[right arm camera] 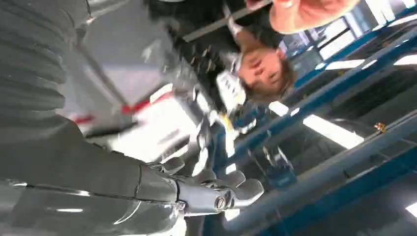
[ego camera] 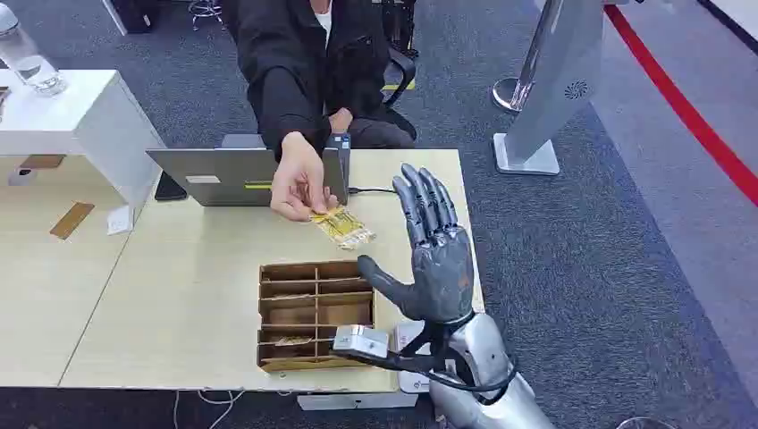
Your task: Pass the card to the sensor for recognition and then transmit it.
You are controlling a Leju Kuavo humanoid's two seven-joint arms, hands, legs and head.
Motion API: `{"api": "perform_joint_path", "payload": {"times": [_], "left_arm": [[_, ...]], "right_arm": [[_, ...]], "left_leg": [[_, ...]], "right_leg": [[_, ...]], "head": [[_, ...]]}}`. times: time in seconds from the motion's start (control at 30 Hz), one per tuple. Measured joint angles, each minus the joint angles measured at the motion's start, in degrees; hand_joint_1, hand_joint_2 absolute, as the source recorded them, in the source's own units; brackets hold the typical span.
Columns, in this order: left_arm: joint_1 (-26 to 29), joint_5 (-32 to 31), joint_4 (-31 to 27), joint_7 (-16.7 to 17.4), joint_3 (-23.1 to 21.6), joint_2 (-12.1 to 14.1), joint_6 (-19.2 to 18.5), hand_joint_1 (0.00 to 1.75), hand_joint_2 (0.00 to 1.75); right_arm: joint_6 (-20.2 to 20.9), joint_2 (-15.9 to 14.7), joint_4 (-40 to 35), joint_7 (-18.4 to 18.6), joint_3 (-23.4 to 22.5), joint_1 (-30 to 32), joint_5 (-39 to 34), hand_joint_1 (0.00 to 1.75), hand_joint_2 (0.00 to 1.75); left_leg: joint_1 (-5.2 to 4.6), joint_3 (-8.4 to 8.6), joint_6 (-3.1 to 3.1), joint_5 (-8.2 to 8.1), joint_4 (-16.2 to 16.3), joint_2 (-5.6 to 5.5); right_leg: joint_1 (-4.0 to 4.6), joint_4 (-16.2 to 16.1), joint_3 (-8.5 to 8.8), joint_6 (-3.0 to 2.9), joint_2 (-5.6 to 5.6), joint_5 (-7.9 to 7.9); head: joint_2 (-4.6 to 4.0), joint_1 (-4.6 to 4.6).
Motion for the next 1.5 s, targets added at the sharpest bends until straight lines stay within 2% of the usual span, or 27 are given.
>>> {"api": "perform_joint_path", "payload": {"times": [0.3,0.57,0.6,0.63,0.67,0.7,1.3,1.5], "left_arm": [[-0.1,0.0,0.1,0.0,-0.1,0.0,-0.1,0.00,0.00],[-0.1,0.1,0.1,0.1,-0.2,0.0,-0.1,0.00,0.00],[-0.1,0.1,0.1,0.1,-0.2,0.0,-0.1,0.00,0.00],[-0.1,0.1,0.1,0.1,-0.3,0.0,-0.1,0.00,0.00],[-0.1,0.1,0.1,0.1,-0.3,0.0,-0.1,0.00,0.00],[-0.1,0.1,0.1,0.1,-0.4,0.0,-0.1,0.00,0.00],[-0.1,0.1,0.1,0.1,-0.9,0.0,-0.1,0.00,0.00],[-0.1,0.1,0.1,0.1,-0.9,0.0,-0.1,0.00,0.00]], "right_arm": [[-1.1,-0.1,3.7,3.4,1.1,-1.7,6.1,0.00,1.75],[-1.1,-0.1,5.5,3.7,1.4,-2.2,6.8,0.02,1.75],[-1.1,-0.1,5.6,3.7,1.5,-2.2,6.8,0.45,1.75],[-1.1,-0.1,5.7,3.7,1.5,-2.2,6.8,1.43,1.75],[-1.1,-0.1,5.8,3.7,1.5,-2.2,6.8,1.66,1.75],[-1.1,-0.1,5.8,3.8,1.5,-2.2,6.8,1.73,1.75],[-0.9,-0.1,6.1,4.0,1.6,-2.3,5.5,1.75,1.75],[-0.1,-0.1,6.0,2.9,2.1,-2.3,3.0,1.75,1.75]], "left_leg": [[0.00,0.00,0.00,0.00,0.0,0.00],[0.00,0.00,0.00,0.00,0.0,0.00],[0.00,0.00,0.00,0.00,0.0,0.00],[0.00,0.00,0.00,0.00,0.0,0.00],[0.00,0.00,0.00,0.00,0.0,0.00],[0.00,0.00,0.00,0.00,0.0,0.00],[0.00,0.00,0.00,0.00,0.0,0.00],[0.00,-0.01,0.00,0.00,0.0,0.00]], "right_leg": [[0.00,0.0,0.00,0.00,0.00,0.00],[0.00,0.0,0.00,0.00,0.00,0.00],[0.00,0.0,0.00,0.00,0.00,0.00],[0.00,0.0,0.00,0.00,0.00,0.00],[0.00,0.0,0.00,0.00,0.00,0.00],[0.00,0.0,0.00,0.00,0.00,0.00],[0.00,0.0,-0.01,0.00,0.00,0.00],[0.00,0.0,-0.01,0.00,0.00,0.00]], "head": [[0.00,0.02],[0.00,0.00],[0.00,0.02],[0.00,0.00],[0.00,0.00],[0.00,0.00],[0.00,0.00],[0.00,0.00]]}}
